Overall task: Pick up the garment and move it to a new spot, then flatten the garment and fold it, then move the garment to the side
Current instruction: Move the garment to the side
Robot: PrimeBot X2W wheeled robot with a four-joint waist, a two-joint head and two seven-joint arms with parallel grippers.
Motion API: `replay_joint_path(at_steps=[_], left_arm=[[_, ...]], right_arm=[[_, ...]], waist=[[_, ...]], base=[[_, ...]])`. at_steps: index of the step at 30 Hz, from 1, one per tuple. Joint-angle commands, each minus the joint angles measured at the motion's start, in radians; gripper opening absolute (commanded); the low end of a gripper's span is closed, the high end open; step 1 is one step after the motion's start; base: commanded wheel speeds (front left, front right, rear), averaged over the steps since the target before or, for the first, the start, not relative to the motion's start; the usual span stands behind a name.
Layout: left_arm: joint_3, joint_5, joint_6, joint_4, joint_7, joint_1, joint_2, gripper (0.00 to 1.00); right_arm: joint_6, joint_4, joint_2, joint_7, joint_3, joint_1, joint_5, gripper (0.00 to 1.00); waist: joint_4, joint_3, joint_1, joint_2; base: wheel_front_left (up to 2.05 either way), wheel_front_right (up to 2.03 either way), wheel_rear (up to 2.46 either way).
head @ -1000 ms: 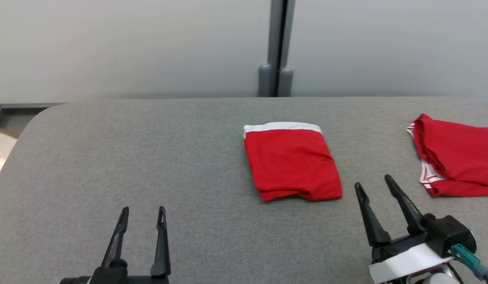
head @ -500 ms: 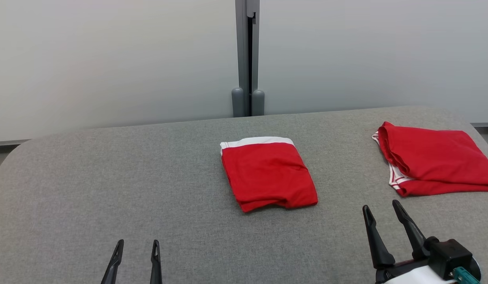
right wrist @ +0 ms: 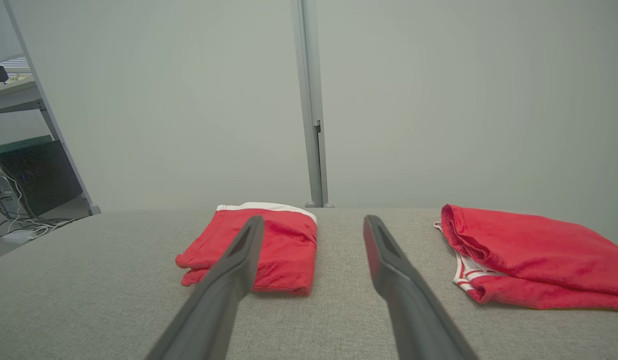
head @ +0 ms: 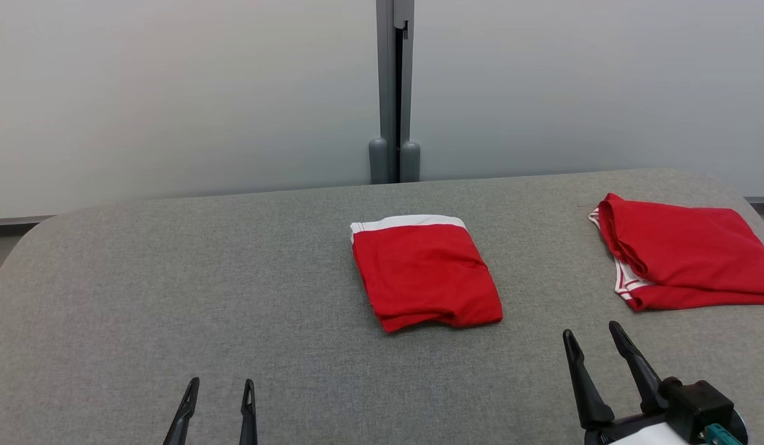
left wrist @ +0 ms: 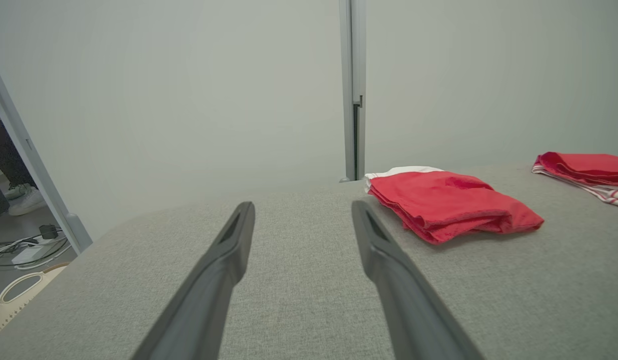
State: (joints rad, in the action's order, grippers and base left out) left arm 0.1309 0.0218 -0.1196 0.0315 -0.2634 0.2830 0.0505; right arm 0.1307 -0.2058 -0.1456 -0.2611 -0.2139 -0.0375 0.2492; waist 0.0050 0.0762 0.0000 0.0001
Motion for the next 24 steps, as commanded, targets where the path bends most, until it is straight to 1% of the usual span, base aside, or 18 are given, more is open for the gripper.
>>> replay_joint_path(at_steps=[1, 4, 6, 10, 12, 13, 15, 17, 19, 21, 24], left_arm=[[0.0, -0.007, 0.004, -0.001, -0.001, 0.0, 0.003, 1.0], [0.003, -0.007, 0.005, -0.004, -0.001, -0.002, 0.002, 1.0], [0.007, -0.008, 0.008, -0.005, -0.001, -0.007, 0.002, 1.0], [0.02, -0.015, 0.021, -0.006, -0.001, -0.028, 0.002, 1.0], [0.031, -0.02, 0.029, -0.006, -0.001, -0.045, 0.003, 1.0], [0.031, -0.02, 0.029, -0.006, -0.001, -0.045, 0.003, 1.0], [0.047, -0.021, 0.037, -0.008, -0.001, -0.061, 0.003, 1.0], [0.06, -0.009, 0.044, -0.009, -0.001, -0.084, 0.003, 1.0], [0.075, -0.007, 0.047, 0.0, -0.001, -0.117, 0.002, 1.0], [0.093, -0.003, 0.051, 0.006, -0.001, -0.142, 0.002, 1.0], [0.123, 0.008, 0.058, 0.011, -0.001, -0.179, 0.002, 1.0]], right_arm=[[0.0, -0.001, -0.007, -0.005, -0.006, -0.007, 0.006, 1.0], [0.0, 0.0, -0.009, -0.005, -0.012, -0.004, 0.009, 1.0], [0.0, 0.005, 0.0, -0.005, -0.018, 0.006, 0.036, 1.0], [0.0, -0.008, -0.001, -0.005, -0.048, 0.074, 0.125, 1.0], [0.0, -0.052, -0.013, -0.005, -0.077, 0.127, 0.198, 1.0], [0.0, -0.052, -0.013, -0.005, -0.077, 0.127, 0.198, 1.0], [0.0, -0.126, -0.042, -0.003, -0.13, 0.197, 0.288, 1.0], [0.0, -0.194, -0.084, 0.048, -0.196, 0.29, 0.393, 1.0], [0.0, -0.243, -0.133, 0.129, -0.243, 0.372, 0.498, 1.0], [0.0, -0.28, -0.179, 0.211, -0.265, 0.435, 0.599, 1.0], [0.0, -0.333, -0.244, 0.319, -0.283, 0.525, 0.701, 1.0]], waist=[[0.001, -0.001, 0.0, -0.0001], [0.003, -0.005, 0.0, -0.0001], [0.007, -0.013, 0.0, -0.0001], [0.018, -0.041, 0.0, -0.0001], [0.028, -0.063, 0.0, -0.0001], [0.028, -0.063, 0.0, -0.0001], [0.042, -0.084, 0.0, -0.0001], [0.061, -0.115, 0.0, -0.0001], [0.085, -0.151, 0.0, -0.0001], [0.112, -0.184, 0.0, -0.0001], [0.149, -0.227, 0.0, -0.0001]], base=[[0.0, 0.0, 0.0], [0.0, 0.0, 0.0], [0.0, 0.0, 0.0], [0.0, 0.0, 0.0], [0.0, 0.0, 0.0], [0.0, 0.0, 0.0], [0.0, 0.0, 0.0], [0.0, 0.0, 0.0], [0.0, 0.0, 0.0], [0.0, 0.0, 0.0], [0.0, 0.0, 0.0]])
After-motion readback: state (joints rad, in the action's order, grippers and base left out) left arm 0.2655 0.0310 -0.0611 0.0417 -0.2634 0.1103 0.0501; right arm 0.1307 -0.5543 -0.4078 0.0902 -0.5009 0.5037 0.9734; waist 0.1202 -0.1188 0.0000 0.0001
